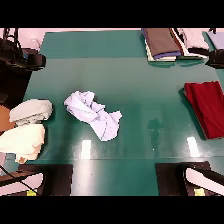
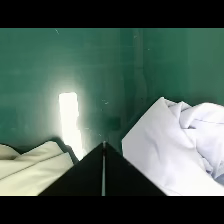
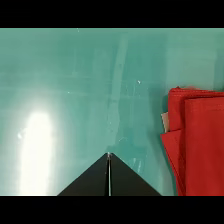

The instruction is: Fold the shirts.

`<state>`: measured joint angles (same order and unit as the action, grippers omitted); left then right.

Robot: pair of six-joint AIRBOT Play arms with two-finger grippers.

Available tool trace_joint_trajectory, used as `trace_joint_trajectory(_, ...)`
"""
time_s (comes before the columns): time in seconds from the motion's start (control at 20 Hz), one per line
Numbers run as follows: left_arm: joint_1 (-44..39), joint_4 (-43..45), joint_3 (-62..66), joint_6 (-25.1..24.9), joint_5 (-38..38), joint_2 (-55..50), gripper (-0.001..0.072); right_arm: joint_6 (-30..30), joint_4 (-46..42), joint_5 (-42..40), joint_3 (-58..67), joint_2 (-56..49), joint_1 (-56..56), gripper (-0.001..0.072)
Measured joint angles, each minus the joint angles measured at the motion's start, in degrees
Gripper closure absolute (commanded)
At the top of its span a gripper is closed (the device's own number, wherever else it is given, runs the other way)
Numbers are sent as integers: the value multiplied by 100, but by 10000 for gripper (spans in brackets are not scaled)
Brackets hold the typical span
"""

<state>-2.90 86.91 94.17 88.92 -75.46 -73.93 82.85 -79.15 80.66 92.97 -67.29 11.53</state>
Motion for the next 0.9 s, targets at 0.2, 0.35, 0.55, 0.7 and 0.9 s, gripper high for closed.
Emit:
trace_joint_trajectory(0.2, 0, 0, -4, 0, 2, 0, 685, -2, 0, 2, -20, -7, 0, 694)
trace_joint_trajectory(0.35, -2, 0, -4, 0, 2, 0, 685, 0, 0, 2, -24, -7, 0, 694)
trace_joint_trajectory(0.55, -2, 0, -4, 0, 2, 0, 685, 0, 0, 0, -24, -7, 0, 694)
trace_joint_trajectory(0.7, -2, 0, -4, 0, 31, 0, 685, -2, 0, 0, -24, -9, 0, 694)
trace_joint_trajectory(0.9, 0, 0, -4, 0, 481, 0, 685, -2, 0, -20, -24, -9, 0, 694)
